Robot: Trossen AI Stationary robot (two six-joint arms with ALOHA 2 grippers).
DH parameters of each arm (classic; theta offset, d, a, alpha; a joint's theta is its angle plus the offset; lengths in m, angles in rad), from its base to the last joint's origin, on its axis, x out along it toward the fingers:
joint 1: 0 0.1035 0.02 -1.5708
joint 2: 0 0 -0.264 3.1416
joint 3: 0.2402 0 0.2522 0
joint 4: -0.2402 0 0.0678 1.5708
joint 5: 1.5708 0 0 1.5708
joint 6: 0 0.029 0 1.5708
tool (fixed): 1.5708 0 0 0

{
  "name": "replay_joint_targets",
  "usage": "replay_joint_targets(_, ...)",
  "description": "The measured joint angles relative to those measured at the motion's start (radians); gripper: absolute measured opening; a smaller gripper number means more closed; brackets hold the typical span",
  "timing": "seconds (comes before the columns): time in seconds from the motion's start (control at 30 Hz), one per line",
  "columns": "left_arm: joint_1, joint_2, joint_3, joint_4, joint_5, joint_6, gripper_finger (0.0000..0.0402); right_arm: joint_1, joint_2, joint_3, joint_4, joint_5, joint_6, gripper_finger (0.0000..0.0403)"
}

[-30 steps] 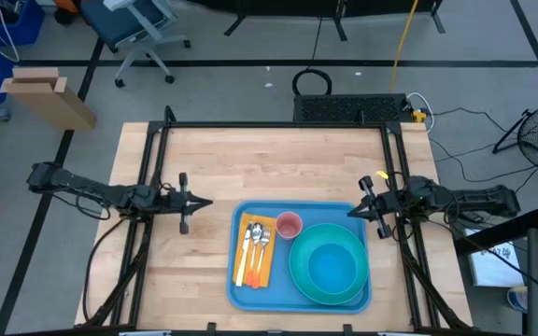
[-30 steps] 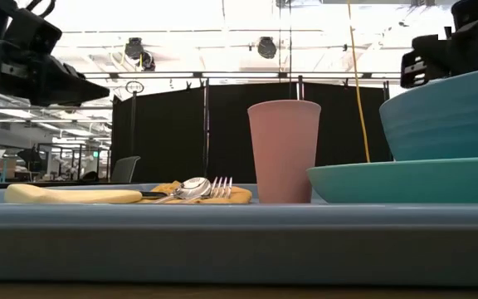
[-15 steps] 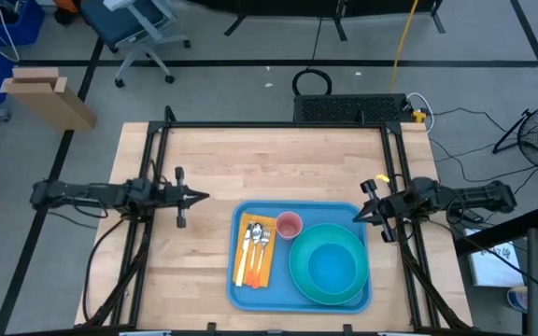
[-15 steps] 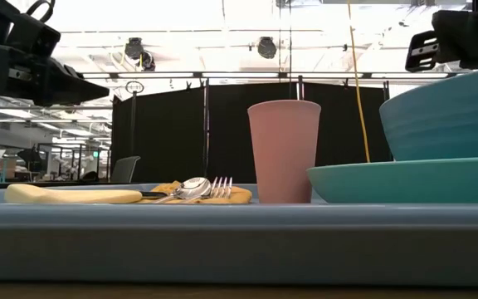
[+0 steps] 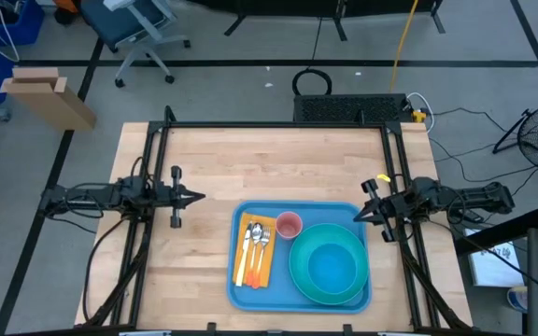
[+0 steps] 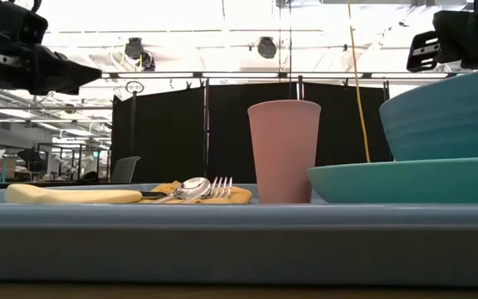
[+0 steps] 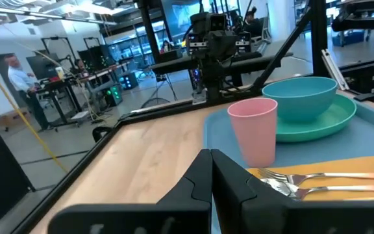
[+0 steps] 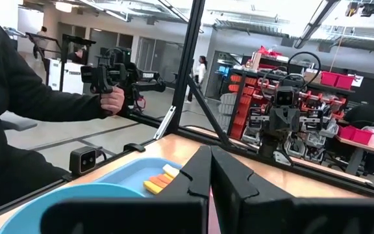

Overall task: Set up tray
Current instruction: Return to Home Position

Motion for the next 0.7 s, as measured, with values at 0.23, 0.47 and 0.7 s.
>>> replay_joint_targets(0.23, 0.0, 0.0, 0.0, -0.001, -0.003, -0.009, 0.0, 0.0, -0.001, 0.0, 0.0, 0.001, 0.002, 0.0)
replay_joint_targets(0.47, 0.0, 0.009, 0.0, -0.002, -0.01, -0.041, 0.001, 0.0, -0.001, 0.0, 0.033, 0.0, 0.002, 0.0)
replay_joint_targets(0.7, 0.0, 0.01, -0.001, 0.004, -0.011, -0.093, 0.0013, 0.0, -0.001, 0.0, 0.045, 0.0, 0.003, 0.0)
